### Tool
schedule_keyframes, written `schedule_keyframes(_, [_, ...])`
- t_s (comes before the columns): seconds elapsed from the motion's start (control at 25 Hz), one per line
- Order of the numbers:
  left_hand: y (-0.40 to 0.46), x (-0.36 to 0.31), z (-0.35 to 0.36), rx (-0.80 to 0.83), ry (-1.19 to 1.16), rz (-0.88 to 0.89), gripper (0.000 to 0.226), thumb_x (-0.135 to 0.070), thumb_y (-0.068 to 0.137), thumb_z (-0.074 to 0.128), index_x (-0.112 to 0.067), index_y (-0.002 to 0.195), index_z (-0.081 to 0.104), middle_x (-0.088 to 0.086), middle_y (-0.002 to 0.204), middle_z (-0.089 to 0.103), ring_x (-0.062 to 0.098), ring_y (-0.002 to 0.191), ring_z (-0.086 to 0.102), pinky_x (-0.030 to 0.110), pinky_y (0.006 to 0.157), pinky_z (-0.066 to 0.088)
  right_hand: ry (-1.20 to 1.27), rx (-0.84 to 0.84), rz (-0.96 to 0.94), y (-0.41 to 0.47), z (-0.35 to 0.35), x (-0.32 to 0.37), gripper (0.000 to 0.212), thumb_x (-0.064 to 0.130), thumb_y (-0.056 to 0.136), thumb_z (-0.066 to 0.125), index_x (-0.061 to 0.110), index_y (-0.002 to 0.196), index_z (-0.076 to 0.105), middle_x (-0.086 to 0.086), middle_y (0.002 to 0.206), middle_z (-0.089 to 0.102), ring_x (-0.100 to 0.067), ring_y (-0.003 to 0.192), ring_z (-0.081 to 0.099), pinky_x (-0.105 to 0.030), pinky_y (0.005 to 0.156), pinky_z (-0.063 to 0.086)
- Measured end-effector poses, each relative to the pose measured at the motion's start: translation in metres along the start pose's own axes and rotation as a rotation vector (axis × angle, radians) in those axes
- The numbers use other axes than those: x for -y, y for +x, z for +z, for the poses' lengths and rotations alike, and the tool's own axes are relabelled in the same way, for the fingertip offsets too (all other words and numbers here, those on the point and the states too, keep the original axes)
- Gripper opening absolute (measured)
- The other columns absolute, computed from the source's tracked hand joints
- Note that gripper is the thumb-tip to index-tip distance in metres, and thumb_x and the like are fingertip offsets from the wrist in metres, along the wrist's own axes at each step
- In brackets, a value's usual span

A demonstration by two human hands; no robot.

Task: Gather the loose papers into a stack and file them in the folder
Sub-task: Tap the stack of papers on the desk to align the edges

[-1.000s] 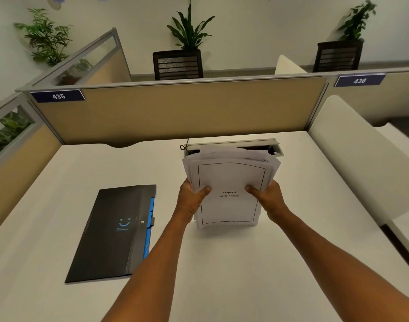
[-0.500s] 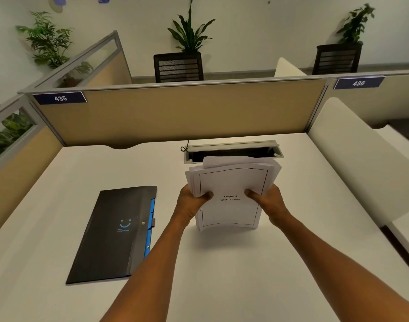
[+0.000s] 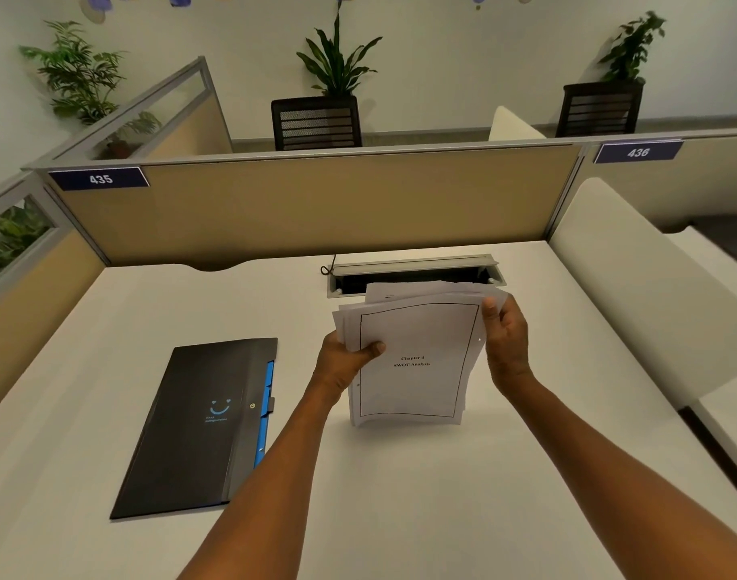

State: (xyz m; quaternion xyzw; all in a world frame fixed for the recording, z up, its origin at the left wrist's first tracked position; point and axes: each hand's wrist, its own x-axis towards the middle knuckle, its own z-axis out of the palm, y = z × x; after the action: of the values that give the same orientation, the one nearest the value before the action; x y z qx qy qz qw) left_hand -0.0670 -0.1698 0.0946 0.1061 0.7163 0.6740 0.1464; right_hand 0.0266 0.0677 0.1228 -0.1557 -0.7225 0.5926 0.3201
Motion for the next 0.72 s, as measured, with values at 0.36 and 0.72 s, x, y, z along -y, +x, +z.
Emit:
schedule_keyframes(0.36, [0.004,0.000,-0.001,0.015,-0.018,-0.010,0.039,-0.014,0.070,0.086,-0.032,0.099,0.066,-0.007,0.094,0.073,0.005,0.085,0.069,0.016,0.065,0.055,-0.120,-0.079,-0.071,0.017,-0.009,0.011,0.016,0.020,0.101,0.049,0.016,0.100,0.065,-0.001,0.094,0.065,-0.009,0.087,0.057,-0.017,0.073,0.048])
schedule_keyframes(0.72, [0.004,0.000,-0.004,0.040,-0.023,-0.032,0.040,-0.011,0.071,0.085,-0.027,0.103,0.067,-0.004,0.098,0.073,0.011,0.092,0.069,0.017,0.068,0.055,-0.326,0.084,-0.247,0.029,-0.010,0.036,0.012,0.022,0.092,0.064,0.017,0.101,0.069,0.008,0.098,0.067,-0.007,0.094,0.057,-0.024,0.078,0.047])
